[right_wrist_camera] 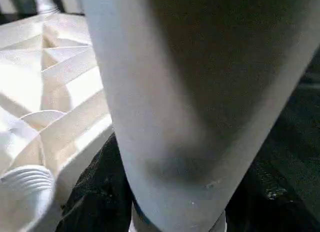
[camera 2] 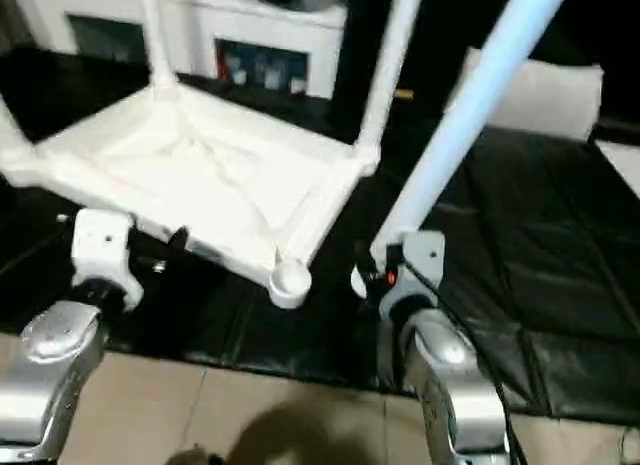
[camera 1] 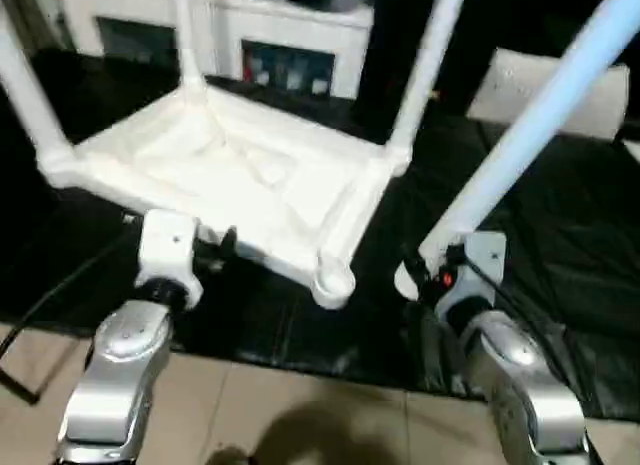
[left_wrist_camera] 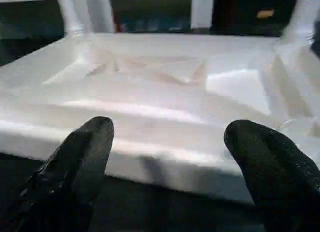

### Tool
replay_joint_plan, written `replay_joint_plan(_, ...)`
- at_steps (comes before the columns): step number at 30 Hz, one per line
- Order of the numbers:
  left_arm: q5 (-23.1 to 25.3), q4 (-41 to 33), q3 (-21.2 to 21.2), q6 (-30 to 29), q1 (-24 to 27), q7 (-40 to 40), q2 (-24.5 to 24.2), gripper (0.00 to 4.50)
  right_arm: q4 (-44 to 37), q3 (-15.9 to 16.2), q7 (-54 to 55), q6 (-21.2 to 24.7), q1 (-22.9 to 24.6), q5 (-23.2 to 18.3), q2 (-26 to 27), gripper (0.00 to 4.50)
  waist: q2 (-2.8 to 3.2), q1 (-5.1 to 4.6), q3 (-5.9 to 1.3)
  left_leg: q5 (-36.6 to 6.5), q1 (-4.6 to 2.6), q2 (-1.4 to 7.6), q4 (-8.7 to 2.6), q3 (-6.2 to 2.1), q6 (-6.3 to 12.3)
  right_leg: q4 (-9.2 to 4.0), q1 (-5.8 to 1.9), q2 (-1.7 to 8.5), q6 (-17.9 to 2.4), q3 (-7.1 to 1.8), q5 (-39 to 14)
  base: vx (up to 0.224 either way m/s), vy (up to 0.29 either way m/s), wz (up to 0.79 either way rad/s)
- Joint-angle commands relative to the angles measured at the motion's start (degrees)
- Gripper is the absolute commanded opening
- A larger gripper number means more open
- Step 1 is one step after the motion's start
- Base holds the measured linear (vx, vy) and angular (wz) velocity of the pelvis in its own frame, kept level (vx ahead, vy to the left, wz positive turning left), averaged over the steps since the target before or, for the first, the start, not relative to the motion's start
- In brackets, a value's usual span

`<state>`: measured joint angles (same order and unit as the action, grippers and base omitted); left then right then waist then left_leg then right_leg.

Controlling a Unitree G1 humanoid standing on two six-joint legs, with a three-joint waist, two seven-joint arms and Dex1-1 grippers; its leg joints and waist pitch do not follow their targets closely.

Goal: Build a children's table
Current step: Move to table

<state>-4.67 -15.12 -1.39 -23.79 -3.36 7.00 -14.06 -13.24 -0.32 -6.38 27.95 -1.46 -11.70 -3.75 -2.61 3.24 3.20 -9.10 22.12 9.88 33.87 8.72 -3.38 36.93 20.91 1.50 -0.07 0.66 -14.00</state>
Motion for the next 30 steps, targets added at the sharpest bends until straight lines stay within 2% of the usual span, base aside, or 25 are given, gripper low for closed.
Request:
replay_joint_plan(1, 0.28, 1.19, 0.16, 0.06, -0.44, -0.59, 0.71, 4.09, -1.05, -1.33, 0.71, -1.42, 0.20, 0.06, -0.43, 1.93, 0.85, -0.04, -2.73, -18.62, -1.24, 2.54, -4.24, -1.19, -3.68, -5.59, -0.79, 5.19, -5.22, -2.58, -11.54, 0.000, 0.000, 0.00)
replay_joint_plan(4, 0.57, 1.45, 0.57, 0.23, -0.43, -0.25, 0.42, 4.09, -0.97, -1.33, 0.64, -1.52, 0.22, -0.04, -0.35, 1.93, 1.02, -0.34, -2.74, -18.50, -1.22, 2.55, -4.11, -1.18, -3.45, -5.76, -0.57, 5.09, -5.06, -2.64, -12.47, 0.000, 0.000, 0.00)
replay_joint_plan(7, 0.95, 1.87, 0.76, 0.57, -0.51, 0.02, 0.34, 4.09, -0.71, -1.28, 0.15, -1.64, -0.16, 0.08, -0.22, 1.93, 0.75, -0.34, -2.70, -18.58, -1.27, 2.60, -4.15, -1.16, -3.13, -5.81, -0.52, 4.99, -5.20, -2.59, -12.85, 0.000, 0.000, 0.00)
replay_joint_plan(8, 0.93, 1.87, 0.71, 0.55, -0.51, 0.01, 0.35, 4.09, -0.63, -1.24, 0.03, -1.64, -0.31, 0.02, -0.18, 1.93, 1.00, -0.26, -2.70, -18.57, -1.37, 2.65, -4.17, -1.19, -3.08, -5.76, -0.41, 4.99, -5.34, -2.57, -12.65, 0.000, 0.000, 0.00)
replay_joint_plan(9, 0.82, 1.60, 0.48, 0.30, -0.34, 0.09, 0.37, 4.09, -0.31, -0.90, -0.43, -1.71, -0.85, -0.19, -0.16, 1.93, 0.76, -0.15, -2.68, -18.56, -1.35, 2.71, -4.23, -1.20, -2.96, -5.66, -0.43, 5.01, -5.52, -2.52, -12.33, 0.000, 0.000, 0.00)
replay_joint_plan(13, 0.82, 1.03, 0.26, 0.26, 0.20, 0.43, 0.28, 4.09, 0.17, -0.35, -0.83, -2.15, -1.53, -0.02, -0.27, 1.93, 0.78, 0.03, -2.69, -18.43, -1.38, 2.70, -4.22, -1.12, -2.88, -5.69, -0.37, 5.12, -5.50, -2.57, -12.36, 0.000, 0.000, 0.00)
replay_joint_plan(14, 1.10, 0.87, 0.54, 1.20, 0.56, 0.91, -0.15, 4.09, 0.63, 0.08, -0.59, -2.66, -2.34, 0.64, -0.28, 1.93, 0.98, 0.10, -2.70, -18.32, -1.39, 2.70, -4.20, -1.13, -2.92, -5.73, -0.34, 5.13, -5.47, -2.60, -12.18, 0.000, 0.000, 0.00)
replay_joint_plan(20, 0.64, 1.05, 0.87, 1.79, -0.79, 1.34, 0.77, 4.09, 0.66, 0.09, -2.09, -3.37, -3.45, 0.02, -0.46, 1.93, 0.80, 0.26, -2.71, -18.47, -1.39, 2.69, -4.19, -1.00, -2.66, -5.76, -0.36, 5.31, -5.41, -2.72, -12.40, 0.000, 0.000, 0.00)
replay_joint_plan(21, 0.53, 1.25, 0.89, 1.75, -1.22, 1.46, 0.89, 4.09, 0.66, 0.10, -2.36, -3.10, -3.64, -0.23, -0.49, 1.93, 0.52, 0.60, -2.75, -17.17, -0.74, 2.37, -3.75, -0.54, -0.70, -6.27, -0.95, 6.56, -5.69, -3.53, -12.98, 0.000, 0.000, 0.00)
replay_joint_plan(22, 0.55, 1.43, 0.88, 1.61, -1.60, 1.45, 0.93, 4.09, 0.68, 0.13, -2.51, -2.66, -3.83, -0.52, -0.49, 1.93, 0.34, 1.25, -2.93, -14.28, -0.17, 2.14, -2.75, -0.37, 1.87, -6.90, -1.61, 8.16, -6.16, -4.58, -13.05, 0.000, 0.000, 0.00)
replay_joint_plan(23, 0.56, 1.54, 0.84, 1.54, -1.75, 1.41, 0.96, 4.09, 0.72, 0.17, -2.43, -2.62, -3.93, -0.47, -0.50, 1.93, 0.33, 1.71, -3.00, -12.90, 0.10, 2.07, -1.87, -0.48, 3.32, -7.52, -1.96, 9.51, -6.45, -5.37, -13.46, 0.000, 0.000, 0.00)
replay_joint_plan(24, 0.62, 1.71, 0.81, 1.51, -1.93, 1.40, 0.90, 4.09, 0.85, -0.02, -2.55, -2.50, -4.05, -1.18, -0.08, 1.93, 0.17, 2.90, -2.78, -16.41, -2.91, 2.36, 1.85, 1.03, 0.15, -8.98, 0.76, 8.53, -4.50, -10.50, -21.01, 0.000, 0.000, 0.00)
replay_joint_plan(25, 0.71, 1.77, 0.85, 1.49, -2.01, 1.47, 0.77, 4.09, 0.94, 0.01, -2.53, -2.52, -4.12, -1.31, 0.04, 1.93, -0.91, 2.75, -2.54, -16.30, -0.79, 1.47, 2.28, 0.42, -0.12, -8.88, -1.56, 8.46, -4.23, -12.35, -23.32, 0.002, 0.101, -0.53)
replay_joint_plan(26, 0.77, 1.79, 0.88, 1.48, -2.02, 1.52, 0.68, 4.09, 0.97, 0.05, -2.51, -2.54, -4.14, -1.29, 0.06, 1.93, -0.92, 3.97, -2.54, -13.79, 0.93, 1.28, 4.12, -1.12, 0.32, -9.55, -2.70, 10.18, -2.97, -14.97, -27.64, 0.002, 0.101, -0.53)
replay_joint_plan(27, 0.86, 1.73, 0.88, 1.43, -1.99, 1.58, 0.53, 4.09, 1.02, 0.21, -2.37, -2.73, -4.19, -0.94, 0.02, 1.93, -0.48, 4.82, -2.59, -12.68, 1.22, 1.08, 5.04, -2.50, 1.13, -9.45, -2.65, 9.66, -2.41, -17.09, -27.72, 0.028, 0.170, -0.72)
replay_joint_plan(28, 1.03, 1.60, 0.89, 1.18, -1.94, 1.59, 0.32, 4.09, 1.08, 0.37, -2.27, -2.95, -4.22, -0.61, 0.01, 1.93, -0.06, 4.52, -2.90, -11.30, 0.36, 0.31, 3.14, -2.68, 1.51, -8.64, -1.95, 6.12, -2.57, -16.01, -24.20, 0.006, 0.233, -0.67)
replay_joint_plan(29, 1.25, 1.48, 0.94, 0.87, -1.90, 1.52, 0.14, 4.09, 1.11, 0.47, -2.25, -3.11, -4.22, -0.43, -0.02, 1.93, 0.47, 4.21, -3.00, -11.24, -1.09, 0.44, 1.32, -2.00, 1.80, -7.73, -0.36, 3.37, -1.98, -14.21, -20.97, 0.006, 0.233, -0.67)
replay_joint_plan(30, 1.55, 1.36, 0.97, 0.53, -1.88, 1.48, 0.00, 4.09, 1.18, 0.55, -2.30, -3.30, -4.24, -0.20, -0.01, 1.93, 2.55, 2.30, -3.70, -13.19, -7.63, 1.86, -1.58, -0.93, 3.90, -2.96, 6.24, -1.33, -0.54, -6.83, -14.21, -0.016, 0.274, -0.55)
